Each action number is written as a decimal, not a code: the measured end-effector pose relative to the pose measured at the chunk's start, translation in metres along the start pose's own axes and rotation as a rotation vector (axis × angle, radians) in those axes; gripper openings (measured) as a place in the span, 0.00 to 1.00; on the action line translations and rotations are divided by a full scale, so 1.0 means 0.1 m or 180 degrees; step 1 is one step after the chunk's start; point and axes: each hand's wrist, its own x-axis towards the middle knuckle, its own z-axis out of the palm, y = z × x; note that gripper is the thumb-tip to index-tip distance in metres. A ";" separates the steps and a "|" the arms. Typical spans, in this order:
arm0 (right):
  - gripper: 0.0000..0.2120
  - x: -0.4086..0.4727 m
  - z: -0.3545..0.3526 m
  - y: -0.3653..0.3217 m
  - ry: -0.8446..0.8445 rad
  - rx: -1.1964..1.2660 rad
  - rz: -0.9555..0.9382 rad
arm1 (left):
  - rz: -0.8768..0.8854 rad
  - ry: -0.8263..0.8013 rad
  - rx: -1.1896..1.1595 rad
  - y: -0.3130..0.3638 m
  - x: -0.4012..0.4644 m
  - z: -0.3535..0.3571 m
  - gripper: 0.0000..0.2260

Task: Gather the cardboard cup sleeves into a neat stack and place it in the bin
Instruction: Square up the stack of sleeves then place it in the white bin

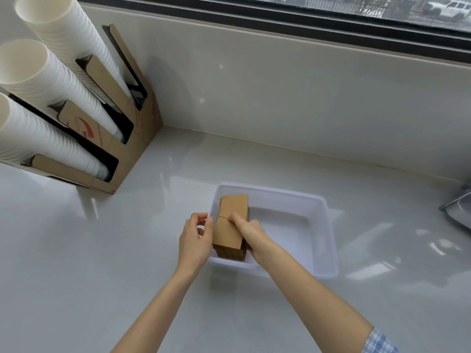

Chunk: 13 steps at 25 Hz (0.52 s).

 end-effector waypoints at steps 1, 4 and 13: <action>0.32 0.02 0.01 0.01 0.0040 -0.0076 -0.0011 | 0.0003 0.0013 -0.0001 0.00 0.00 0.00 0.12; 0.25 0.00 0.01 -0.01 0.0058 -0.0189 -0.0067 | 0.0017 0.0027 0.0007 -0.01 0.00 0.00 0.11; 0.32 0.07 0.04 0.03 0.0189 -0.0813 -0.0007 | 0.0025 0.0041 0.0003 -0.01 0.00 0.02 0.11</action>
